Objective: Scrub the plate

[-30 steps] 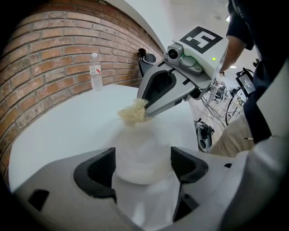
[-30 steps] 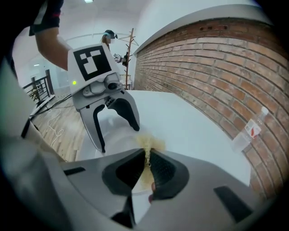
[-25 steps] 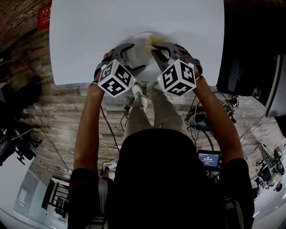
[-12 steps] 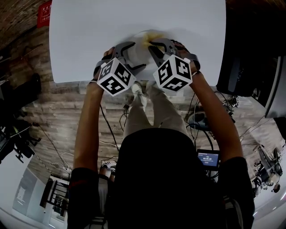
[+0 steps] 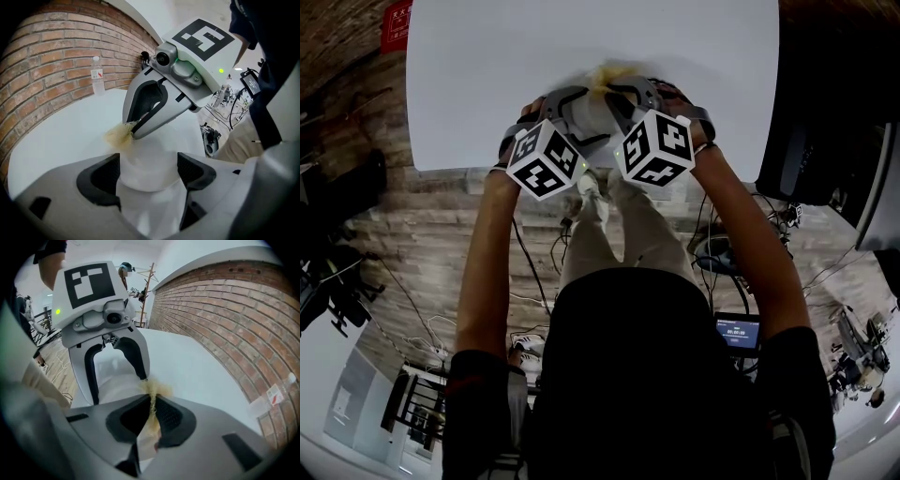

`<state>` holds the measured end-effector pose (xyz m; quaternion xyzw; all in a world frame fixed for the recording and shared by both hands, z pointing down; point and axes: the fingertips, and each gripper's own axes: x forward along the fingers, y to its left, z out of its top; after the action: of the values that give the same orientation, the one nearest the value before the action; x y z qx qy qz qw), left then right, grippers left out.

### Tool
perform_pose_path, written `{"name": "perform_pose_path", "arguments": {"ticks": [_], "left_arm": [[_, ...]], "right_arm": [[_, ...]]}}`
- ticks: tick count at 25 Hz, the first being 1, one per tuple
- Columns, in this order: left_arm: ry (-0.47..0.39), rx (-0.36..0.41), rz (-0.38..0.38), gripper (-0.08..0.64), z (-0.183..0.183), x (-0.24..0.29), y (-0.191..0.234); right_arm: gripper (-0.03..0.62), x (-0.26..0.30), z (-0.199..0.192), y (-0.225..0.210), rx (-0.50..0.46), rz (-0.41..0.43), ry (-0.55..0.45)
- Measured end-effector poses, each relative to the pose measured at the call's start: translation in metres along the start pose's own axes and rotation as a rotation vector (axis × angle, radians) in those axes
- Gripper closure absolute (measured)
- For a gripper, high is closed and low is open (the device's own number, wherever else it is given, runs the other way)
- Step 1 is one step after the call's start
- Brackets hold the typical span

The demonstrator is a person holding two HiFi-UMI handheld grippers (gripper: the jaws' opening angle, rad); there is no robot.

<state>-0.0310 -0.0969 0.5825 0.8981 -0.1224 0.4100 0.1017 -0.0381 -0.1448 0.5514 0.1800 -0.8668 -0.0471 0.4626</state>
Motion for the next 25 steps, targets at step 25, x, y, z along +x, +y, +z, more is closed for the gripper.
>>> {"name": "perform_pose_path", "arguments": {"ticks": [25], "left_arm": [[-0.011,0.008,-0.002,0.195,0.0,0.0,-0.002]], "right_arm": [[0.549,0.002,-0.012,0.03,-0.042,0.1,0.058]]}}
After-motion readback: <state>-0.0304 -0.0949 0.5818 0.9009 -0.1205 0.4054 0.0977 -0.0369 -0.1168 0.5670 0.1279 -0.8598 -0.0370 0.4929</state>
